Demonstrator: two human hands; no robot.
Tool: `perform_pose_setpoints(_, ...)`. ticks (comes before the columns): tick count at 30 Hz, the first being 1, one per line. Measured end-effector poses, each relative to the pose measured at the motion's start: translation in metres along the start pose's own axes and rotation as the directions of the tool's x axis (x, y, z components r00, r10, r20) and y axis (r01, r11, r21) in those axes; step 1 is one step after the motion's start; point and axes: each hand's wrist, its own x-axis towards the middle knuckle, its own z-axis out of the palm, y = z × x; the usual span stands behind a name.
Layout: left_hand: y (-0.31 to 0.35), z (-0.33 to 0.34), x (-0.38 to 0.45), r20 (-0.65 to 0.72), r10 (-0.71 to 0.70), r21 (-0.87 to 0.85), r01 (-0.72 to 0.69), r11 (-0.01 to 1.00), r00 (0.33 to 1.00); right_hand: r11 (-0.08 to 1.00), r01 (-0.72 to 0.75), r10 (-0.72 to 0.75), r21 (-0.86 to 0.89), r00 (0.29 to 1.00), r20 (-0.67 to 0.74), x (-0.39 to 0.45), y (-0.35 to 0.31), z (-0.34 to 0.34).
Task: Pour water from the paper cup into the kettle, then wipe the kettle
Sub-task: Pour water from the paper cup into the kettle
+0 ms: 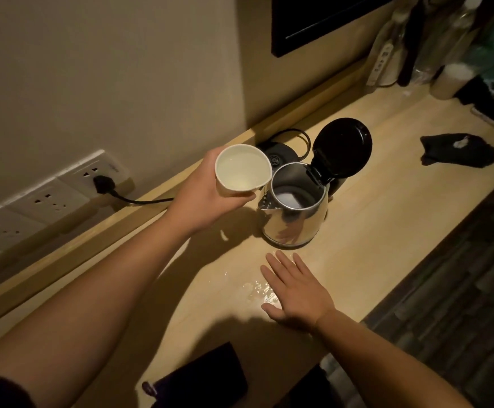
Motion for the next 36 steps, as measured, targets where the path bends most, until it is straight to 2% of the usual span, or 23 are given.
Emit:
perform_pose_setpoints(8, 0.007, 0.007, 0.011, 0.125, 0.084, 0.088, -0.096, 0.991, 0.989, 0.999, 0.013, -0.015, 0.034, 0.998, 0.062, 0.004, 0.005, 0.004)
perform_pose_setpoints(16, 0.008, 0.009, 0.020, 0.182, 0.116, 0.143, -0.143, 0.979, 0.976, 0.997, -0.004, -0.001, 0.080, 0.998, 0.057, 0.004, 0.004, 0.009)
perform_pose_setpoints(36, 0.019, 0.003, 0.025, 0.241, 0.128, 0.208, -0.180, 0.962, 0.962, 0.998, -0.005, 0.003, 0.070, 1.000, 0.019, 0.005, 0.004, 0.013)
